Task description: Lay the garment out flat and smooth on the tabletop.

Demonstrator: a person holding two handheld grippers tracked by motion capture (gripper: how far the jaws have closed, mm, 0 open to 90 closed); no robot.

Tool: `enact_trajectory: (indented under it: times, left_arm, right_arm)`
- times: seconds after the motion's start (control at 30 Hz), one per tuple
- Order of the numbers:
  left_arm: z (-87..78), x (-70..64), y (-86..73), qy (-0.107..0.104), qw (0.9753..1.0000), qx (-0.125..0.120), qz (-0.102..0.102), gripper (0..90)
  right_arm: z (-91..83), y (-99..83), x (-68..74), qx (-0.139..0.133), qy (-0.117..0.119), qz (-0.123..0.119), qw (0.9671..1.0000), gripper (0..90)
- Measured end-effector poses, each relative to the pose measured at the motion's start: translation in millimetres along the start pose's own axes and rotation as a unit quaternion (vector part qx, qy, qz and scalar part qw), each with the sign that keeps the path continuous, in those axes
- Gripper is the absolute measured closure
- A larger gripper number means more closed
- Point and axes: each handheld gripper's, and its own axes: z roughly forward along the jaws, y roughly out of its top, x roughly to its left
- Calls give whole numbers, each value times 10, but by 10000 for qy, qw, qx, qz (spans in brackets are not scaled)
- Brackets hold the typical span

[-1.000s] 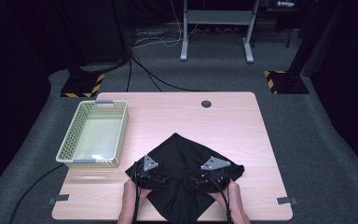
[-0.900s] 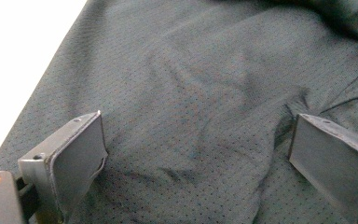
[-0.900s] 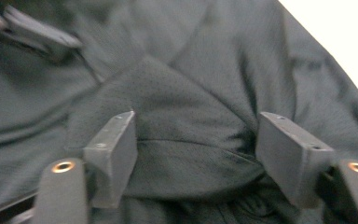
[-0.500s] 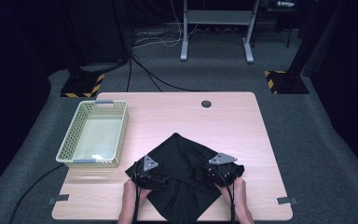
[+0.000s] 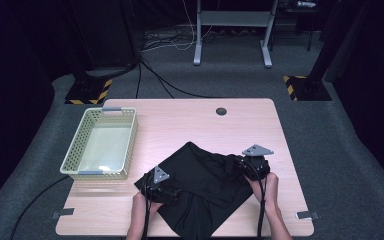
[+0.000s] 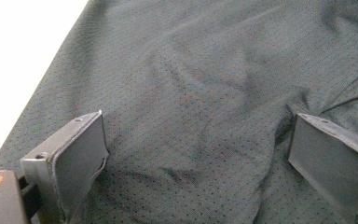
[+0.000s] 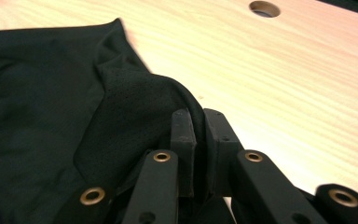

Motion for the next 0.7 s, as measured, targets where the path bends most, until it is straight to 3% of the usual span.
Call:
enact_trajectory:
  times: [0.47,0.7]
  left_arm:
    - [-1,-1,0,6,10000,1,-18,47]
    - [-1,-1,-1,5,10000,-5,-15,47]
  right_arm:
    - [165,300,-378,-106,-278,132,9995,832]
    - [340,443,-576,-39,-345,225,9991,833]
